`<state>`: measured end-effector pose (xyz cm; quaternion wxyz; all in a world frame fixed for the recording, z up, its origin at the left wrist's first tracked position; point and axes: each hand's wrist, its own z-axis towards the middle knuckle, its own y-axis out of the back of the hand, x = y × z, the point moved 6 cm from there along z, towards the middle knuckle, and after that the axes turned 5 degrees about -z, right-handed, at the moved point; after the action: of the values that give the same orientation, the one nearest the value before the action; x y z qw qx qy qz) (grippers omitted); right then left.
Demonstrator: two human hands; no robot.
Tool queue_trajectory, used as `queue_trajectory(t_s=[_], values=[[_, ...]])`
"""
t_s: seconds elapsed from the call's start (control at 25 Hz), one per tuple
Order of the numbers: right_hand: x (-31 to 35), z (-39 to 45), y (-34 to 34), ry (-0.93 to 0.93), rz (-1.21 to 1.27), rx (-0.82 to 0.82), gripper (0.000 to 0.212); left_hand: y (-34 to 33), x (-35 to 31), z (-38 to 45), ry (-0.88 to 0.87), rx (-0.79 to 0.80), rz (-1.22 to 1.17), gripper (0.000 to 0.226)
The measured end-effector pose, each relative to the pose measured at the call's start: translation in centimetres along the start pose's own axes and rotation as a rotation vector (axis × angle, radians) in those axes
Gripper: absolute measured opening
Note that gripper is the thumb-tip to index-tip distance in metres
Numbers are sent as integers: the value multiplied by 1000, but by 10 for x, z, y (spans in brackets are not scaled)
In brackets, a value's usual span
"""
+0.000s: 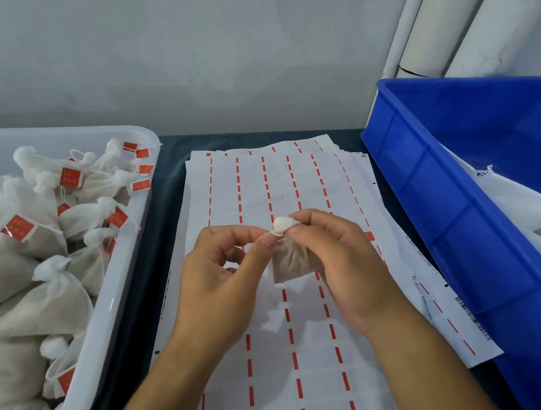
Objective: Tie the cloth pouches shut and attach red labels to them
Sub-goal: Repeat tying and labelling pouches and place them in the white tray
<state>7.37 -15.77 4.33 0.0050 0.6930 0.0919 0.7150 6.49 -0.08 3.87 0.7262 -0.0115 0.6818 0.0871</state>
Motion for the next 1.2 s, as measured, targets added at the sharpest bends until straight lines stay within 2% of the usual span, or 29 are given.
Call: queue_trajectory(t_s=[0.2, 0.4, 0.56, 0.68, 0.88, 1.08, 1.2], values=[[-19, 1, -7, -217, 247, 64, 30, -1, 8, 2, 39, -12, 22, 13], [-21, -1, -8, -288, 350, 111, 23, -1, -10, -5, -201, -42, 181, 5], [-20, -2, -9, -313, 310, 96, 25, 3, -14, -7, -343, -94, 283, 23], [-23, -1, -6, -322, 248, 41, 30, 3, -16, -8, -394, -102, 339, 21], [-22, 0, -1, -302, 168, 1, 36, 1, -12, -8, -339, -61, 322, 10], [-22, 1, -1, -289, 129, -21, 24, 0, -11, -8, -326, -67, 421, 29], [-22, 0, 0, -277, 87, -42, 24, -2, -11, -7, -311, -65, 443, 19]])
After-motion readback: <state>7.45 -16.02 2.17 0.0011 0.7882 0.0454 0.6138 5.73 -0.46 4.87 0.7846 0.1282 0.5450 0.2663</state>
